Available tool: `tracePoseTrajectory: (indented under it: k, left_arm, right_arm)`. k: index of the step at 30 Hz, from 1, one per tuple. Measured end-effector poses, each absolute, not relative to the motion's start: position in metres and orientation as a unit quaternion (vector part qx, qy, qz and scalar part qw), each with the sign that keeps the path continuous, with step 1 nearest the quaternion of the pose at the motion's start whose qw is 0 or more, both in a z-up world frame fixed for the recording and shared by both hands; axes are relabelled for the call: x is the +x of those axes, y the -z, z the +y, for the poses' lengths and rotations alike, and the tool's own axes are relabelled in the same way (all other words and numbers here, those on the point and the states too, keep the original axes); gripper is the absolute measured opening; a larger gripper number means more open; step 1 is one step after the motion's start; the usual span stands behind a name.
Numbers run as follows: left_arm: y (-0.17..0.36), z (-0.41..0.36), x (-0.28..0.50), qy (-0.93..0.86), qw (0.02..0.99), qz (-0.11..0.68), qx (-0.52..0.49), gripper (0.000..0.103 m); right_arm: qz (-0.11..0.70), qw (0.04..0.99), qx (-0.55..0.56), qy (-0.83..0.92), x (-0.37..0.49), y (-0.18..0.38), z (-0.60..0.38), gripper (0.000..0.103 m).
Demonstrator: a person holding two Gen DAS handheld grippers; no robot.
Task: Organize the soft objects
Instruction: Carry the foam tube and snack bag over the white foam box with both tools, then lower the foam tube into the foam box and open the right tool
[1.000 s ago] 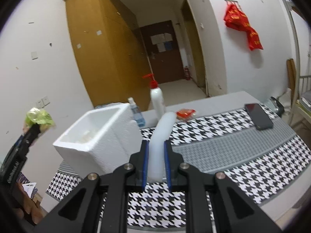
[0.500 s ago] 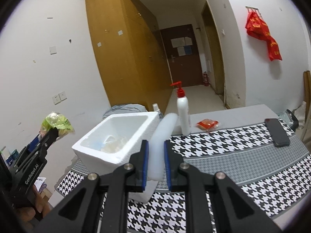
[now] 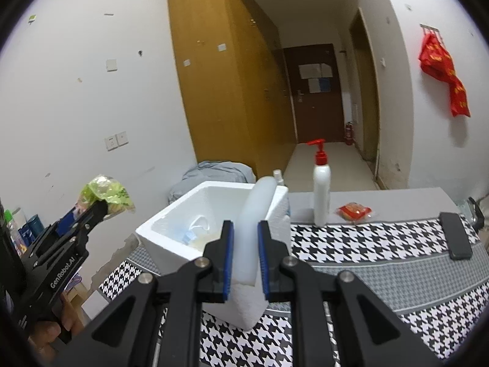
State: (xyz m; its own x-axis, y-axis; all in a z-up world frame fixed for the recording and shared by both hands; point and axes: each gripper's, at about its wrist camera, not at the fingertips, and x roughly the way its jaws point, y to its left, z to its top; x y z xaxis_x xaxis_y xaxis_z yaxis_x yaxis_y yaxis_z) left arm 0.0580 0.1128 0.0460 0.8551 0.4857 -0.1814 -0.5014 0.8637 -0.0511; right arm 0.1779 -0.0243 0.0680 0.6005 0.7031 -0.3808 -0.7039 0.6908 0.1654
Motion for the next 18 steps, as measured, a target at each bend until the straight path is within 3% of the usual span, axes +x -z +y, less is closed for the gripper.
tracePoseTrajectory:
  k: [18]
  left_arm:
    - [-0.045, 0.123, 0.064, -0.269, 0.957, 0.100, -0.051, 0.047]
  right_arm:
    - [0.209, 0.876, -0.037, -0.432, 0.190, -0.072, 0.005, 0.019]
